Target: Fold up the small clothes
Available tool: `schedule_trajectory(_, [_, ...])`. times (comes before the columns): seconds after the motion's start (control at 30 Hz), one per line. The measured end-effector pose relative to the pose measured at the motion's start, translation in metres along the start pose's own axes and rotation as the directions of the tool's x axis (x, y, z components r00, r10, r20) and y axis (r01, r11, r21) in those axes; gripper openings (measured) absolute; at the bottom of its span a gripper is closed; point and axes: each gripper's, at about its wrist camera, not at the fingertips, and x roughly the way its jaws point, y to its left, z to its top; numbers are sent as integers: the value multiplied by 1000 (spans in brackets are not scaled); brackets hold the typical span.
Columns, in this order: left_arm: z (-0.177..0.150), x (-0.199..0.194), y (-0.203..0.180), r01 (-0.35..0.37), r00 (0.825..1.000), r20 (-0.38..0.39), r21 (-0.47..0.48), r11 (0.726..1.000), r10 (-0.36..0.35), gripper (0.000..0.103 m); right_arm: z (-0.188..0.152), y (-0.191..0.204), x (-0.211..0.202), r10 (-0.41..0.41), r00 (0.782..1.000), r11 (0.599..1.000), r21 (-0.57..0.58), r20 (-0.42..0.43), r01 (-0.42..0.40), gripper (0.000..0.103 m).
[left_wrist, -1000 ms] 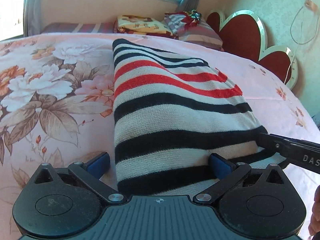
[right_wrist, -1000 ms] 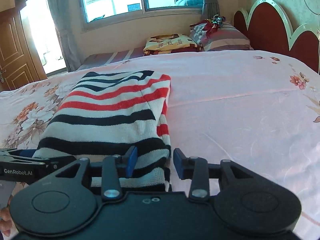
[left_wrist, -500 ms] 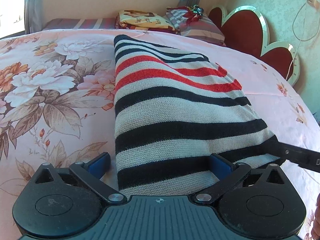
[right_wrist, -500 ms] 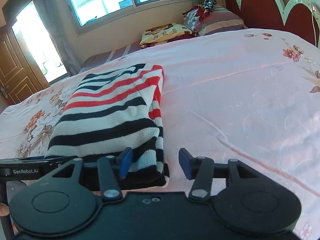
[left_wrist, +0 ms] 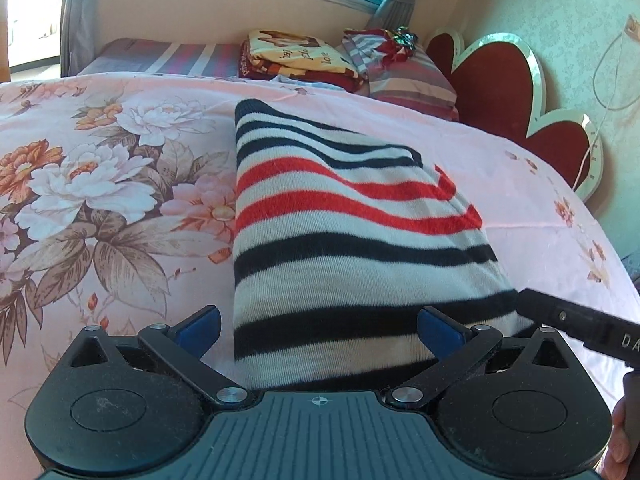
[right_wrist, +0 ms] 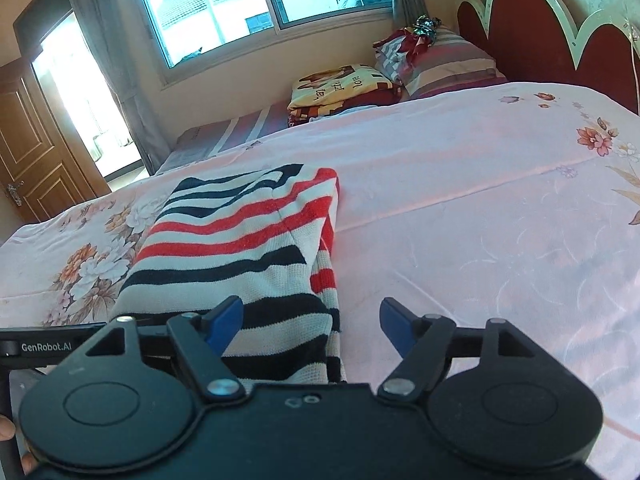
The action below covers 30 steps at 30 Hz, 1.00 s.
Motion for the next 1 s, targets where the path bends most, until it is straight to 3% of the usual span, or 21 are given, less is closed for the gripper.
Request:
schedule_trajectory(0.2, [17,11,10,6,1000,4,-41,999,-5,103,16,3,11,28,1000,1000,-11,-1,-28,81])
schedule_trajectory(0.33, [23,23,14,17,1000,-8,-58,998,-18,103,27,3,21,19,1000,1000,1,3,-19,79])
schedule_trajectory(0.57, [20,47,23,79,995,-51,-129,989,-86,103,30,-12,52,76,993,990,121,-88,-65,78])
schedule_trajectory(0.8, [25,58,15,109,991,-63,-91,990,-115,103,27,-19,74,136,981,978,175,-138,-111,78])
schedule_trajectory(1.0, [29,63,8,83,994,-66,-72,994,-88,103,31,-8,87,148,977,981,149,-155,-125,75])
